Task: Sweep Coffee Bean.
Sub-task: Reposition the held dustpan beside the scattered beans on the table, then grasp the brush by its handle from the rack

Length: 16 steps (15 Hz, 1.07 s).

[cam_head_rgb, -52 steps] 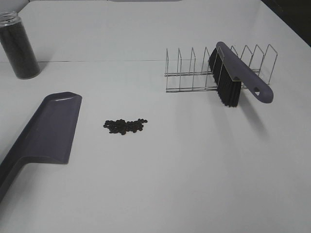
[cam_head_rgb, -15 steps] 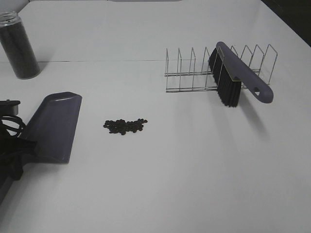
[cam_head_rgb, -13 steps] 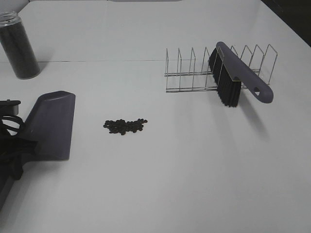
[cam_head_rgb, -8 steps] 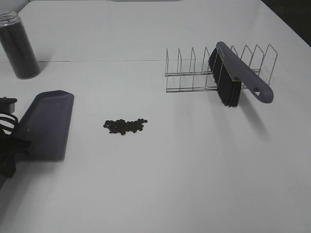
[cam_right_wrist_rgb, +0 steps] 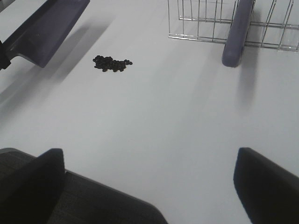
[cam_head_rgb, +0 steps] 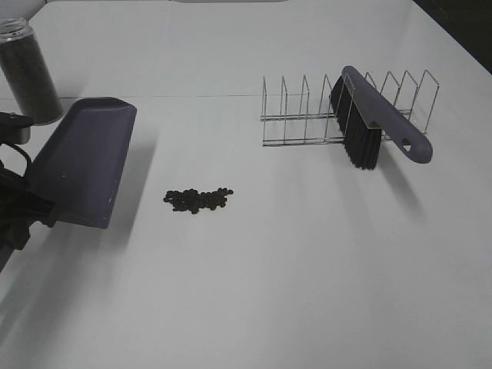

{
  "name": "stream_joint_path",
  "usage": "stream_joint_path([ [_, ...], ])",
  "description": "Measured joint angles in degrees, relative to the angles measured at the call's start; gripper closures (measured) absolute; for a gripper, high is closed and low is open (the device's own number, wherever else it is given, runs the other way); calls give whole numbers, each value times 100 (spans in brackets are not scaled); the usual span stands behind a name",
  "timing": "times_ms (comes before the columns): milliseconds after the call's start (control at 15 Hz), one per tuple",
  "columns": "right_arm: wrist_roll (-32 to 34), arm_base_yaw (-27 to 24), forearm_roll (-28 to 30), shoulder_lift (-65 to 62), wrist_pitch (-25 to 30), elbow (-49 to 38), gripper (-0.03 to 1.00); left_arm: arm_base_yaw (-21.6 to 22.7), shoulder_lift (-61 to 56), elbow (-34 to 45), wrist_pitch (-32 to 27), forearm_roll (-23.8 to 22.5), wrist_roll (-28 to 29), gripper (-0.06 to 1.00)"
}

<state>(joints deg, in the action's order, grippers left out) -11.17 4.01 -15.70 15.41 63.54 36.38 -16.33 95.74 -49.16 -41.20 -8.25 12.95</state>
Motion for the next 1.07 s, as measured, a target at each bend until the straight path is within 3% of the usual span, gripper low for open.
stream_joint_path([
  [200,-97,0,0,854,-155,768,6,-332,34,0,-132,-395,625,63],
  [600,-109,0,-6,2555,-831,1776,20,-510,682,-372,-584,-481,670,63],
  [667,-252,0,-34,3363,-848,2286,21,-510,705,-602,-596,-481,676,63],
  [1067,-344,0,-160,5369,-1049,3759,21,-510,739,-1049,-1140,-504,619,63],
])
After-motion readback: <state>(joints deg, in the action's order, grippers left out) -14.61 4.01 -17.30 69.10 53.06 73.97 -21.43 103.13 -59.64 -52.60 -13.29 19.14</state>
